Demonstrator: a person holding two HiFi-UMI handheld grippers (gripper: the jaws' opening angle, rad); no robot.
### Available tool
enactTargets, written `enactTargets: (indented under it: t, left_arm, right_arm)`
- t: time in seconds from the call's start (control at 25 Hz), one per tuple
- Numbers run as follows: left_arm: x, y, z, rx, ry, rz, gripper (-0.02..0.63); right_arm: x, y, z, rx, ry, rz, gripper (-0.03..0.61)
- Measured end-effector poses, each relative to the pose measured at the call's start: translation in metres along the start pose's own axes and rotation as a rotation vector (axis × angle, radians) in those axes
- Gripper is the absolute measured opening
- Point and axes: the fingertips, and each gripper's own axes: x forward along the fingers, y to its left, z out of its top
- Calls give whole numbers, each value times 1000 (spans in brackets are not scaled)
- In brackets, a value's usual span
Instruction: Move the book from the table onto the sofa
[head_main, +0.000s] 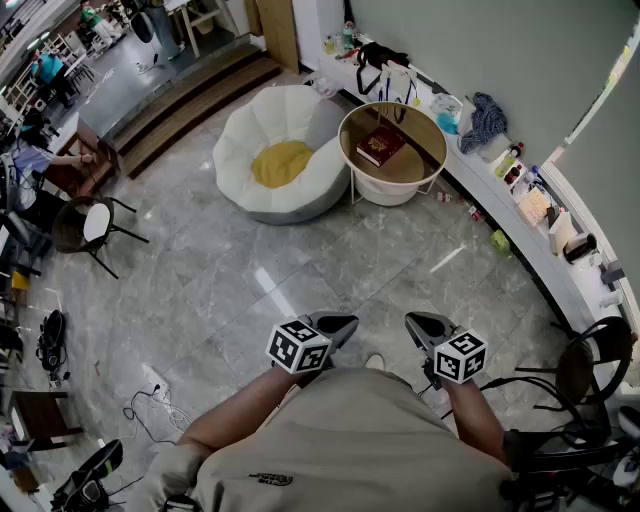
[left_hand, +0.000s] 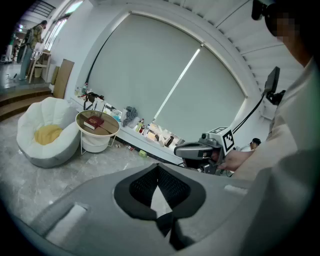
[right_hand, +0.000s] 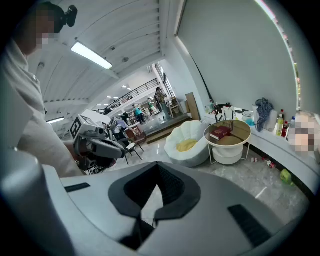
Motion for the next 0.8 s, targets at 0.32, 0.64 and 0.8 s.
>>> enactTargets:
  t: [0.32, 0.64, 0.8]
  left_arm:
    - [32, -14, 6, -29, -18, 64, 8]
    - [54, -7, 22, -74, -46, 107, 8]
    - [53, 21, 28, -84, -44, 120, 8]
  right_arm:
    - [-22, -36, -5, -34, 24, 48, 12]
    - [-16, -73, -10, 6, 63, 109, 15]
    - [7, -84, 2, 5, 69, 111, 31]
